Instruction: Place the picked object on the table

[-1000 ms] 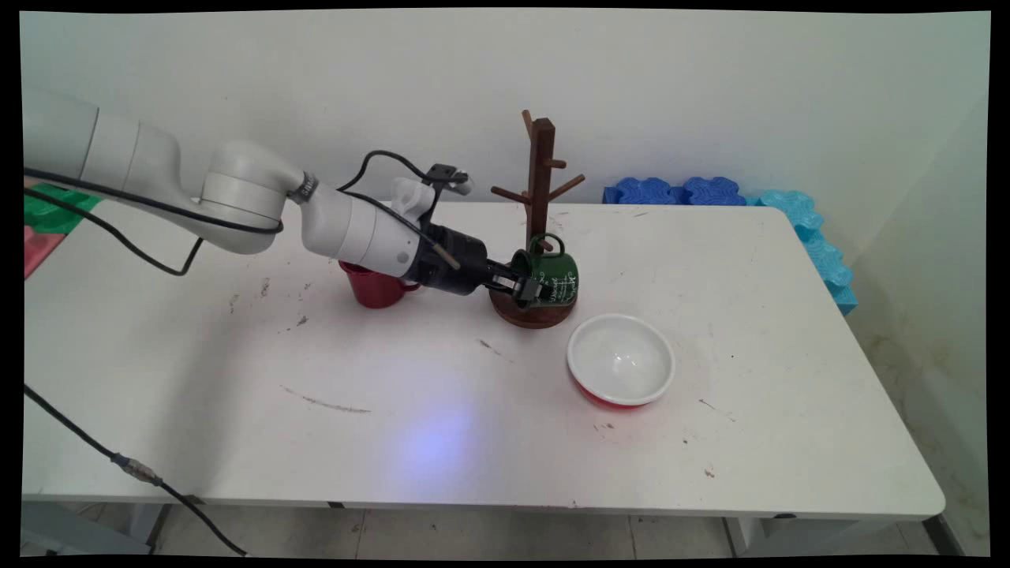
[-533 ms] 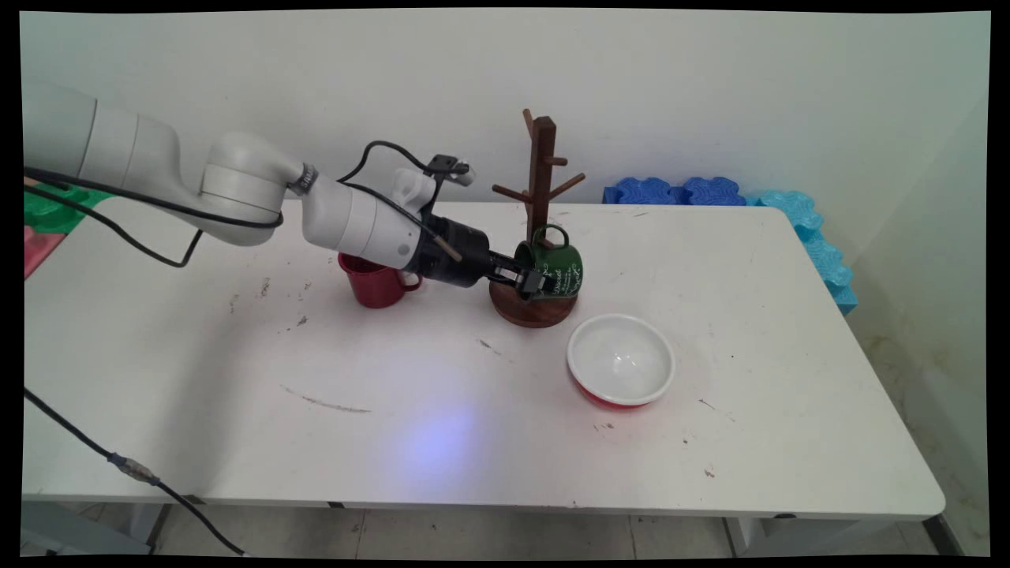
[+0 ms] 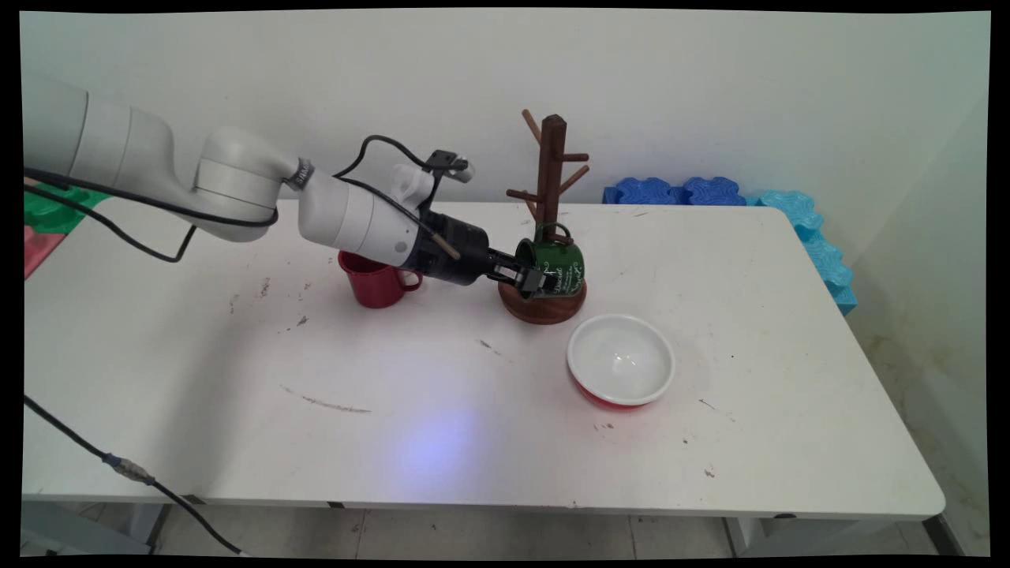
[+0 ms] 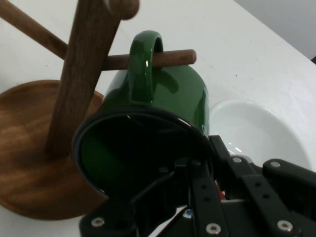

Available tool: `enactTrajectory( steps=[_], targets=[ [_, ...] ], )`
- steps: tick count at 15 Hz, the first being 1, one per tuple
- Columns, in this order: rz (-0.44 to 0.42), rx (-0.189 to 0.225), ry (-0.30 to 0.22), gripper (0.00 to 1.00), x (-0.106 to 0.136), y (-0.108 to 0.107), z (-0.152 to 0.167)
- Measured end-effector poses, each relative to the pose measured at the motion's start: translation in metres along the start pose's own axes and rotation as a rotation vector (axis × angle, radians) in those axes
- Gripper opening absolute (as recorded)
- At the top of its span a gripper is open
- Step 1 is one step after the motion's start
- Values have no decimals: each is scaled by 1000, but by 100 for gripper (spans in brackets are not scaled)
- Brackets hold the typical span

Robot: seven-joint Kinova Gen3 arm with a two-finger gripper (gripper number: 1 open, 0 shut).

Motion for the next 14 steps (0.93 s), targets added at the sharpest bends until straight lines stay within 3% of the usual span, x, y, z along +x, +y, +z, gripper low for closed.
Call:
enactTrajectory(
  steps=[14],
  targets=[
    [39, -40, -27, 0, -3, 19, -10]
  ],
)
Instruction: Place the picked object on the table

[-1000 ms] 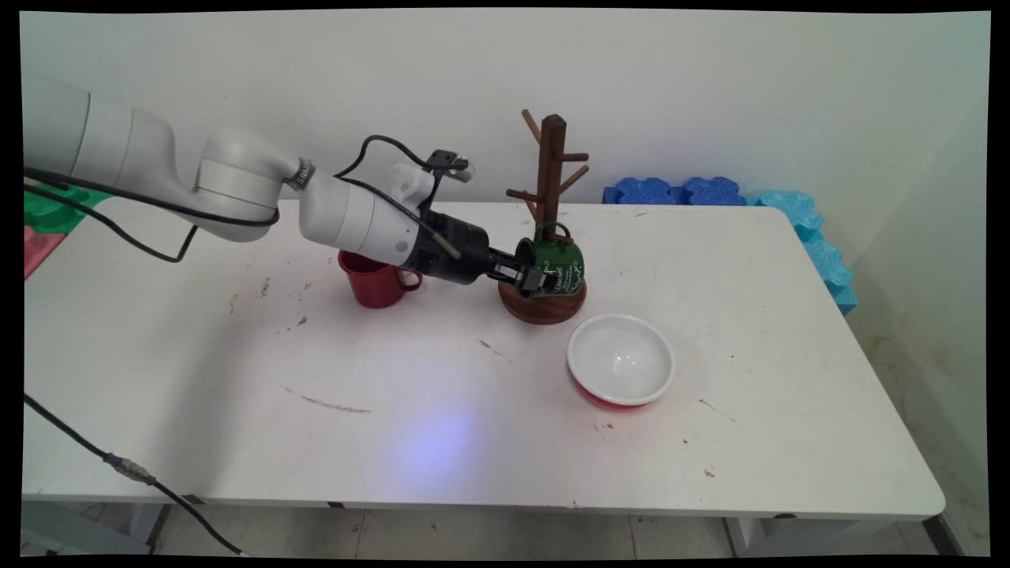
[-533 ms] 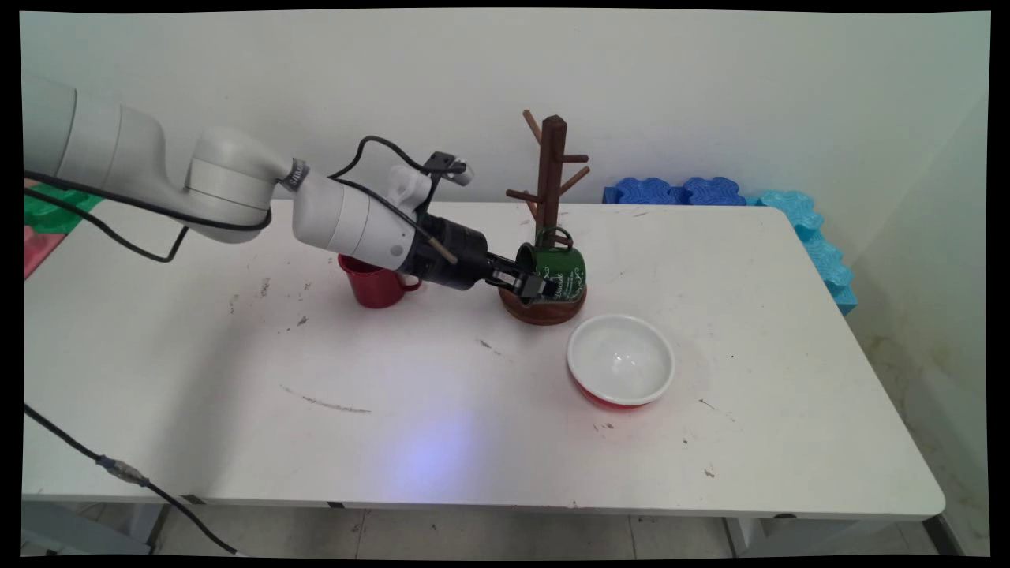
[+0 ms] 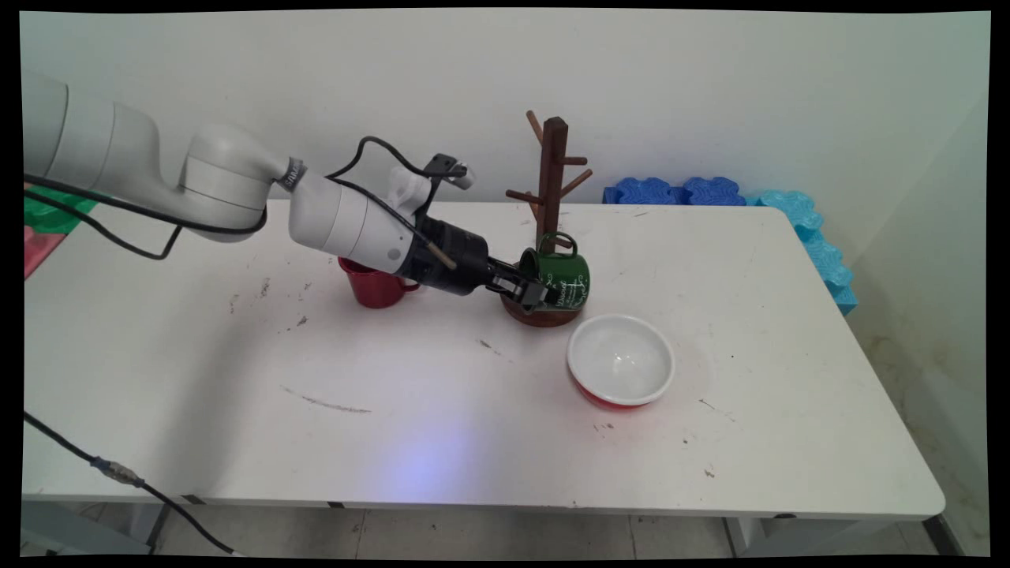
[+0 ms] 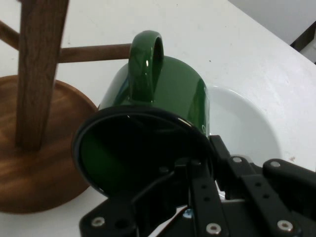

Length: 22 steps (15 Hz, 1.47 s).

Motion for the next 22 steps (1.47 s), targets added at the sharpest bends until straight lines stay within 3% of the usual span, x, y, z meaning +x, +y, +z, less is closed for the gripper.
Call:
enactTrajectory(
  steps=[16, 22],
  targets=[
    [68, -38, -8, 0, 10, 19, -15],
    [120, -29, -19, 0, 8, 26, -35]
  ],
)
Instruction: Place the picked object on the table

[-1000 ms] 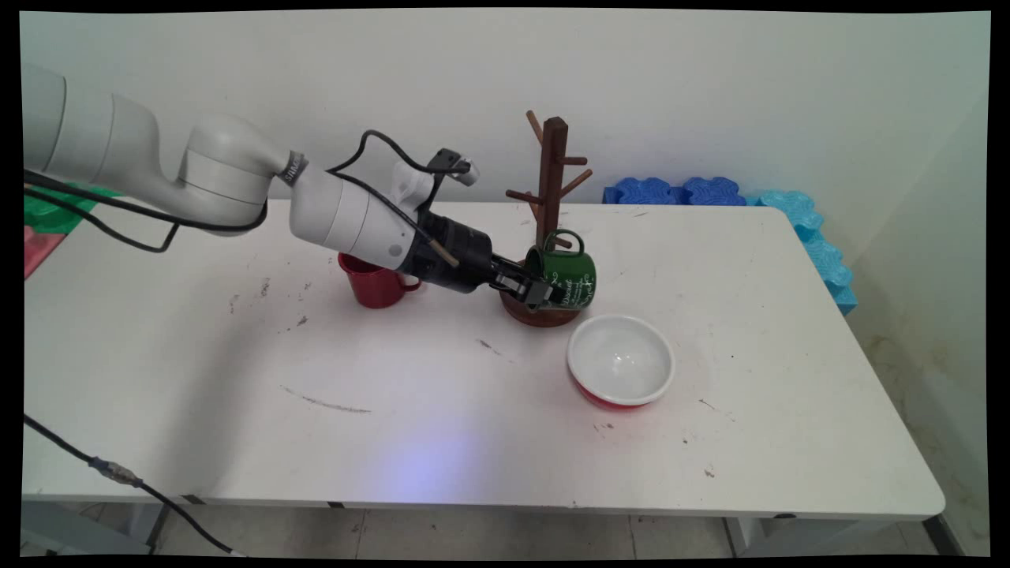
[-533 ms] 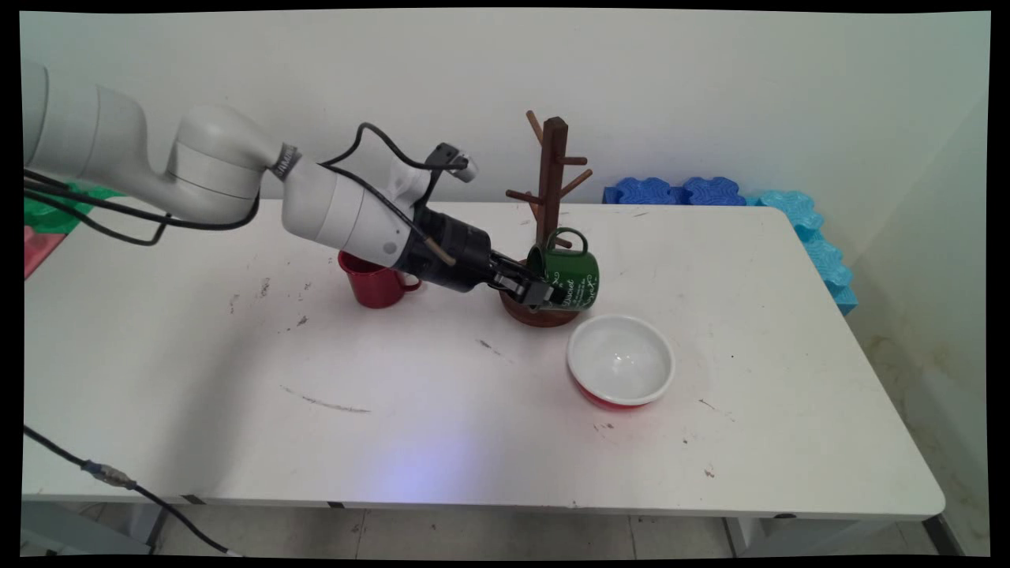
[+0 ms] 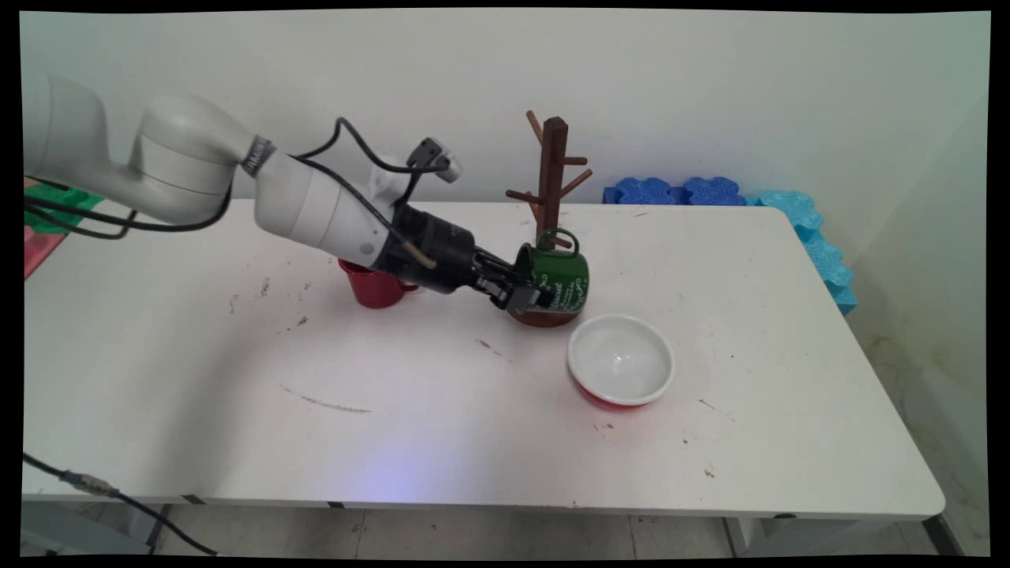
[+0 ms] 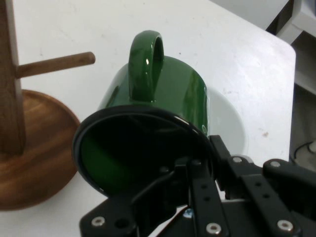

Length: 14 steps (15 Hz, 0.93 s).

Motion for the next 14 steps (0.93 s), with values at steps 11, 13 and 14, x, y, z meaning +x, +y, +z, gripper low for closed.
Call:
enactTrajectory(
  steps=[11, 13, 14],
  targets=[
    [163, 110, -99, 0, -3, 0, -59],
    [202, 133, -135, 0, -3, -1, -67],
    [223, 144, -156, 0, -4, -1, -71]
  ],
)
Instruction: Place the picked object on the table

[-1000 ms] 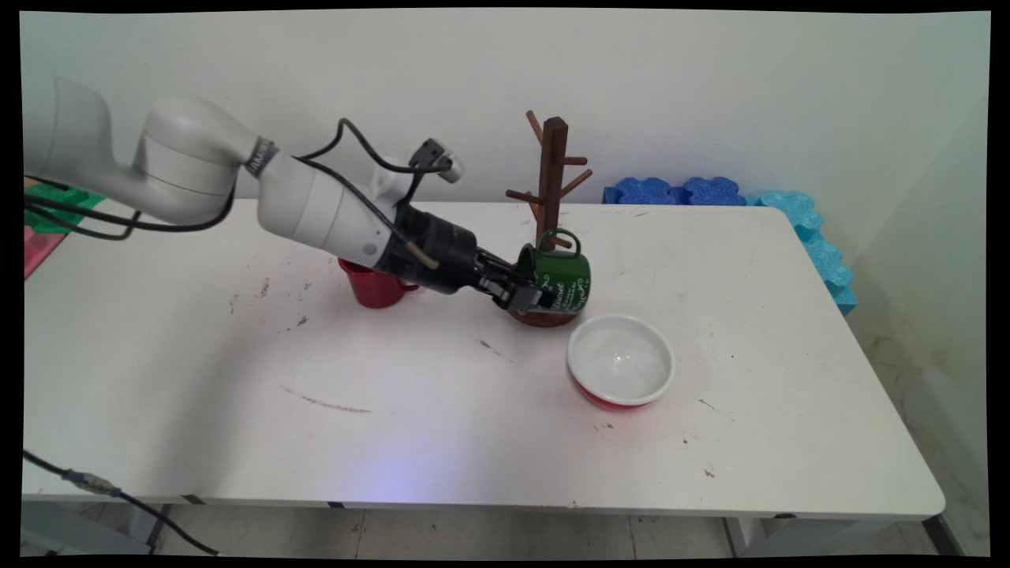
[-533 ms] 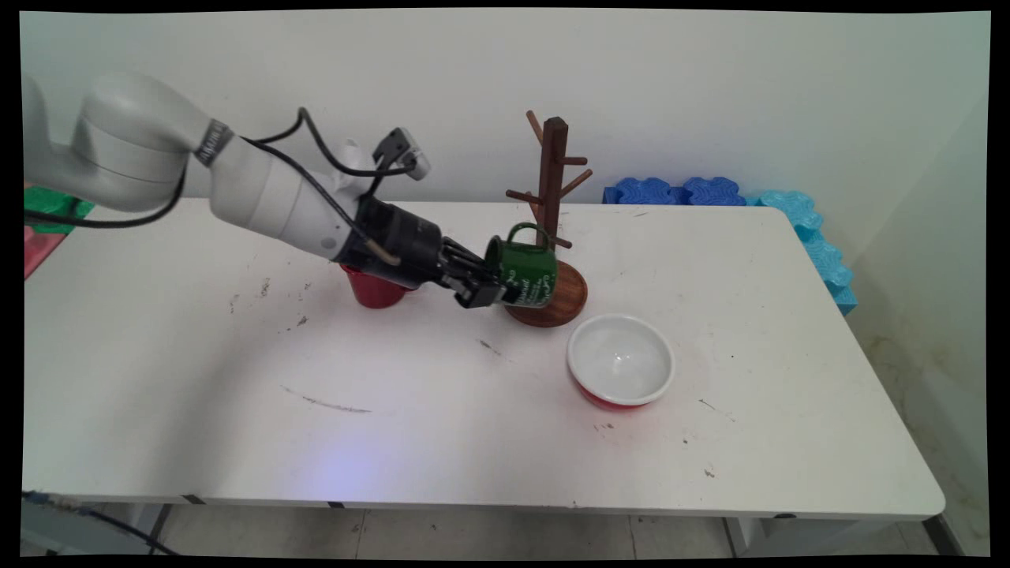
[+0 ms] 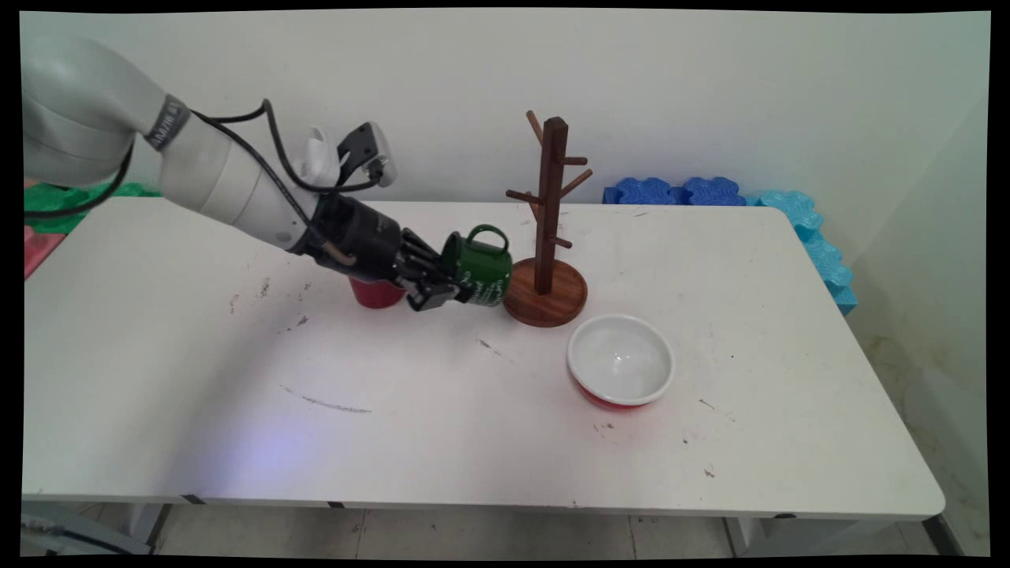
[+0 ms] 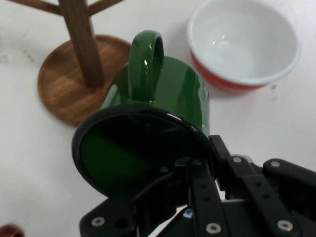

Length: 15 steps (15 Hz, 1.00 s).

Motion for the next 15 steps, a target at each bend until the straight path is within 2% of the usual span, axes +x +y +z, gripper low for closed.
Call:
enactTrajectory(
  steps=[7, 15],
  targets=[
    [150, 51, -128, 0, -10, -1, -13],
    [284, 74, -229, 0, -23, -2, -14]
  ],
)
